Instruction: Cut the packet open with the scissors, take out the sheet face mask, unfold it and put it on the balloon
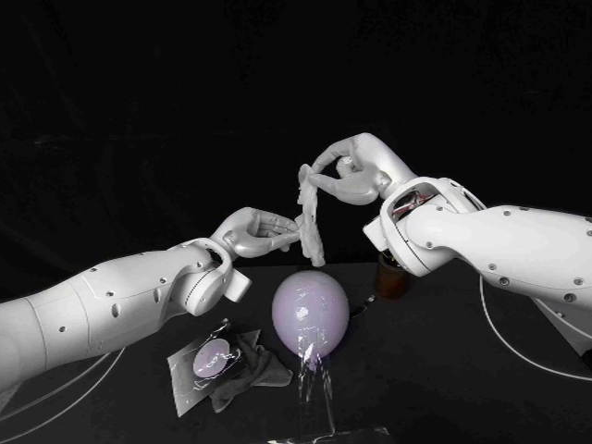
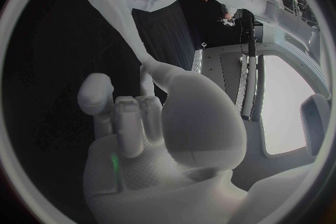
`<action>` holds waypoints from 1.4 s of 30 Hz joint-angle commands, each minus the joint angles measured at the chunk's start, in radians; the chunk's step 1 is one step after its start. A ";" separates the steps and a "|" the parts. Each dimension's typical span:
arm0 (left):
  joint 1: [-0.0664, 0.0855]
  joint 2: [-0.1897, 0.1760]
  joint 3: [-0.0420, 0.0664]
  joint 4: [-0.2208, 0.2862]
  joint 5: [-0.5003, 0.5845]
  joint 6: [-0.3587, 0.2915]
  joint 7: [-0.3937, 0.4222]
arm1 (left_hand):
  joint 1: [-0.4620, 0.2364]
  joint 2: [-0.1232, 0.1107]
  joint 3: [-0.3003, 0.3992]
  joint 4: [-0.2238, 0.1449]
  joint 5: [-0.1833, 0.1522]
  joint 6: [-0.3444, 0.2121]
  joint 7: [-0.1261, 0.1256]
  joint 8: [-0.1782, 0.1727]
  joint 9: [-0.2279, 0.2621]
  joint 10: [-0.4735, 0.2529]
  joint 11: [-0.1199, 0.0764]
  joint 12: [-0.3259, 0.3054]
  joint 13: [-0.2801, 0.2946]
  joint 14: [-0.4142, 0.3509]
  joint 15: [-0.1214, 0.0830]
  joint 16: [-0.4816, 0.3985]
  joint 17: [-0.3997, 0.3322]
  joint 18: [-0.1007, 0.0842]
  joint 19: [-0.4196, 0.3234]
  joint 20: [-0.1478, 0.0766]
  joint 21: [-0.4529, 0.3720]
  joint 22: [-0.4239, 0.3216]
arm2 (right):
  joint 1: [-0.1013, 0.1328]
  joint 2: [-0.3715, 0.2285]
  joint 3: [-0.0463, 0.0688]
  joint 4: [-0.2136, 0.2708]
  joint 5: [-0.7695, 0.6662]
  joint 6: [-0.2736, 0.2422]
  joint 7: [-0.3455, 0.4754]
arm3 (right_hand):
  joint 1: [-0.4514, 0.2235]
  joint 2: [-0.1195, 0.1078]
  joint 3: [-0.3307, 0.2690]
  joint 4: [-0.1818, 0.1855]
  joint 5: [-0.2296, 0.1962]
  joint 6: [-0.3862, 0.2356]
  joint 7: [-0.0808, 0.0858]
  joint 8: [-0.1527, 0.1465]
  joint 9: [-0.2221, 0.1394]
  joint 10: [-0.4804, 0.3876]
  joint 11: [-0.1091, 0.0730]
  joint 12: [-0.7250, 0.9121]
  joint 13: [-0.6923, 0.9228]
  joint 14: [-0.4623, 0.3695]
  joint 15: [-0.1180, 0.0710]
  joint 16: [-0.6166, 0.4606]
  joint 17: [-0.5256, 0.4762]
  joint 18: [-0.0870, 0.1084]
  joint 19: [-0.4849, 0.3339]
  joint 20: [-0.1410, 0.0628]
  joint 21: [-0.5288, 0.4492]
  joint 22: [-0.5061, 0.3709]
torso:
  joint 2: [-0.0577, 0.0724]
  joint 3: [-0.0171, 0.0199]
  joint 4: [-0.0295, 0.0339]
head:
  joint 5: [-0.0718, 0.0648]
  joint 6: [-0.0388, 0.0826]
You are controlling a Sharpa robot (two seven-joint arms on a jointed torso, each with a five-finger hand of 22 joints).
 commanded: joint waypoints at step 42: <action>0.000 0.004 0.003 0.005 0.055 -0.025 0.053 | 0.058 0.061 0.230 -0.040 -0.006 0.146 -0.009 0.125 0.057 0.220 -0.045 -0.039 0.010 0.008 -0.034 0.018 0.007 0.015 0.046 -0.002 -0.007 -0.016 | -0.004 -0.009 0.000 -0.020 0.015 0.006 0.012 | 0.000 0.011 0.007 -0.003 0.004 0.015 -0.013 0.009 0.037 0.085 -0.006 0.003 0.225 0.102 -0.008 0.004 0.263 -0.006 0.007 -0.001 0.002 0.001 | 0.001 0.0003 -0.0008 | 0.001 0.005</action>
